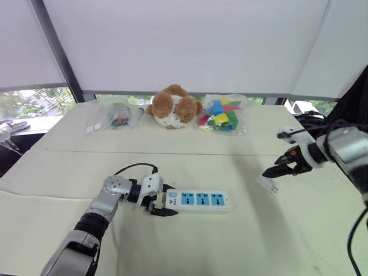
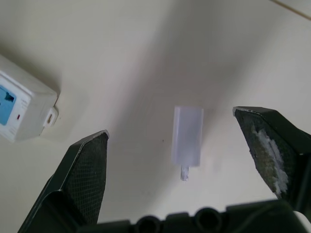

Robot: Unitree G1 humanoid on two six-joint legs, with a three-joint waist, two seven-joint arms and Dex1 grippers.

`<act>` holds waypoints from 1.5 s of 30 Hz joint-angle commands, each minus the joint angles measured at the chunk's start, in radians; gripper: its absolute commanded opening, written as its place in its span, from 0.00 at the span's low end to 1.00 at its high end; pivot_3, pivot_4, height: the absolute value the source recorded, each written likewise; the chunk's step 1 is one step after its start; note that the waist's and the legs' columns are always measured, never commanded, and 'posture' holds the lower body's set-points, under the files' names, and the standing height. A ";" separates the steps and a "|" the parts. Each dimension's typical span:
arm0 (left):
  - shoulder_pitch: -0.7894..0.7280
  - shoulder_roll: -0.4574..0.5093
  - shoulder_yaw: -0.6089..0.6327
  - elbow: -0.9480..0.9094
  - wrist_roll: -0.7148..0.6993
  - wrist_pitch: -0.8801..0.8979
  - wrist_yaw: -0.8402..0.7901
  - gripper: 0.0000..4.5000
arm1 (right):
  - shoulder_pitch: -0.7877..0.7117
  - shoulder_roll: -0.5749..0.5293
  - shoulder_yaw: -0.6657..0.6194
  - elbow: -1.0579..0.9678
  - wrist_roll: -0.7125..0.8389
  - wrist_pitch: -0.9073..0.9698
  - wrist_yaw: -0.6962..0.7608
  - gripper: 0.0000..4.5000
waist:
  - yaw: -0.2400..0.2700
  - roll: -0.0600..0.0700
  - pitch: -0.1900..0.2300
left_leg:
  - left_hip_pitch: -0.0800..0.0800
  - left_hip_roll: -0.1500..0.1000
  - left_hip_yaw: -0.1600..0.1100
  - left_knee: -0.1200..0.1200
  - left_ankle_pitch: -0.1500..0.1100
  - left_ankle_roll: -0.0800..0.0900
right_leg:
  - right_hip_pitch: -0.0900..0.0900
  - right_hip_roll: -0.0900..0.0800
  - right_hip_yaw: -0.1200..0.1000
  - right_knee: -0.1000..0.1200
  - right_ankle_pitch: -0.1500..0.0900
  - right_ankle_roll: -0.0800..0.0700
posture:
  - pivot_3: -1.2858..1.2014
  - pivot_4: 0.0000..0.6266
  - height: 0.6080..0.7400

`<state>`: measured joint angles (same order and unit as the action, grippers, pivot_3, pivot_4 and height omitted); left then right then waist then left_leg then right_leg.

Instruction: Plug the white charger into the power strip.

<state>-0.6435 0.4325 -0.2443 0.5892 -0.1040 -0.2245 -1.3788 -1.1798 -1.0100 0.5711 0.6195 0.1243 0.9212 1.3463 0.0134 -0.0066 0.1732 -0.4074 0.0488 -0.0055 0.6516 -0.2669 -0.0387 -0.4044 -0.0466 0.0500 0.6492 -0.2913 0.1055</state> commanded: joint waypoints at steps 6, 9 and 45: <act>0.092 -0.033 -0.078 -0.080 0.050 0.062 0.027 0.68 | -0.183 0.206 0.066 0.528 -0.266 -0.247 0.077 1.00 | 0.009 0.002 -0.001 | -0.001 -0.002 0.000 0.001 0.000 0.000 | 0.001 -0.002 0.000 0.000 0.000 0.000 | 0.52 0.24 0.99; 0.107 -0.033 -0.078 -0.108 0.047 0.080 0.038 0.68 | -0.185 0.239 0.064 0.588 -0.319 -0.305 0.076 1.00 | 0.008 0.004 -0.001 | -0.001 -0.003 0.001 0.001 0.000 0.000 | 0.001 -0.002 0.000 0.000 0.000 0.000 | 0.52 0.24 0.99; 0.112 -0.043 -0.065 -0.102 0.020 0.113 0.030 0.68 | -0.196 0.294 -0.349 0.585 -0.254 -0.414 0.199 0.17 | 0.001 0.012 -0.006 | 0.003 -0.003 -0.001 0.002 0.003 -0.005 | 0.007 -0.002 0.000 0.001 0.002 0.003 | 0.52 0.24 0.99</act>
<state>-0.5546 0.4030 -0.2424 0.4608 -0.1049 -0.1208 -1.2997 -1.3423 -0.6870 0.2981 1.2739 -0.2110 0.5427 1.4715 0.0144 0.0055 0.1675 -0.4045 0.0457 -0.0065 0.6539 -0.2642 -0.0433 -0.3978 -0.0484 0.0505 0.6500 -0.2894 0.1090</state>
